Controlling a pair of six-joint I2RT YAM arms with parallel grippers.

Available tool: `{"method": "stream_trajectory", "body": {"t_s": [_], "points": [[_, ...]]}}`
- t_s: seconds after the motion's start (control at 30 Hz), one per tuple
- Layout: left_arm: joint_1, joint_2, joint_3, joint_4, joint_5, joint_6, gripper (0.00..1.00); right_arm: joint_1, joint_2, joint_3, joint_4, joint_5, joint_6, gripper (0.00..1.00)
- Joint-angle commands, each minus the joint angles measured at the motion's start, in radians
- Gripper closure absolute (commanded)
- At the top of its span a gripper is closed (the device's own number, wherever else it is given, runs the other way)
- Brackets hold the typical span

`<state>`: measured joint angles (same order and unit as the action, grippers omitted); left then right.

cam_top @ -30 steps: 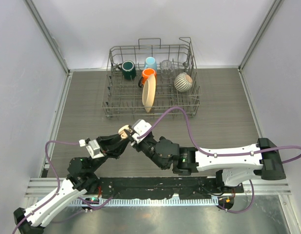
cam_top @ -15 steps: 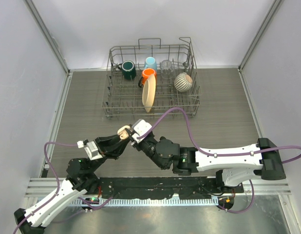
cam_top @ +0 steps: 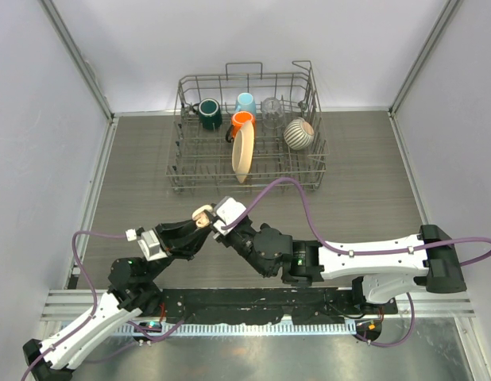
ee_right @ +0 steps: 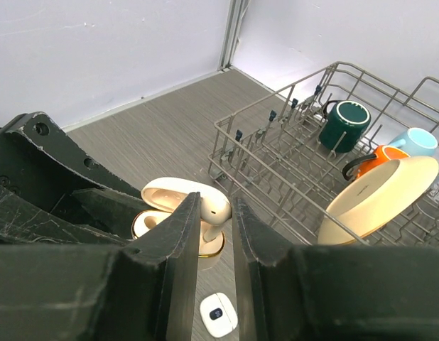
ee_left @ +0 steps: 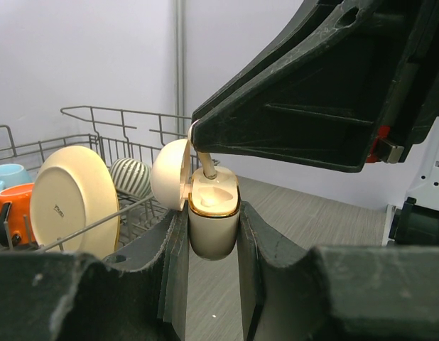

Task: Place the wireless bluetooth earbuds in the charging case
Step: Place the earbud in the charging case.

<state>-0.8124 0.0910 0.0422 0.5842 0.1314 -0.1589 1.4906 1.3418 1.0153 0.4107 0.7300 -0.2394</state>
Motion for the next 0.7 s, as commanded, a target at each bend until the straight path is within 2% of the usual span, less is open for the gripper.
{"method": "stream_trajectory", "body": {"t_s": [0.0, 0.67], "points": [[-0.004, -0.008, -0.094, 0.086, -0.033, -0.017, 1.0, 0.008, -0.001, -0.001, -0.029, 0.009, -0.032, 0.99], [-0.004, -0.004, -0.094, 0.088, -0.084, -0.022, 1.0, 0.04, 0.016, -0.009, -0.016, 0.006, -0.077, 0.99]]}}
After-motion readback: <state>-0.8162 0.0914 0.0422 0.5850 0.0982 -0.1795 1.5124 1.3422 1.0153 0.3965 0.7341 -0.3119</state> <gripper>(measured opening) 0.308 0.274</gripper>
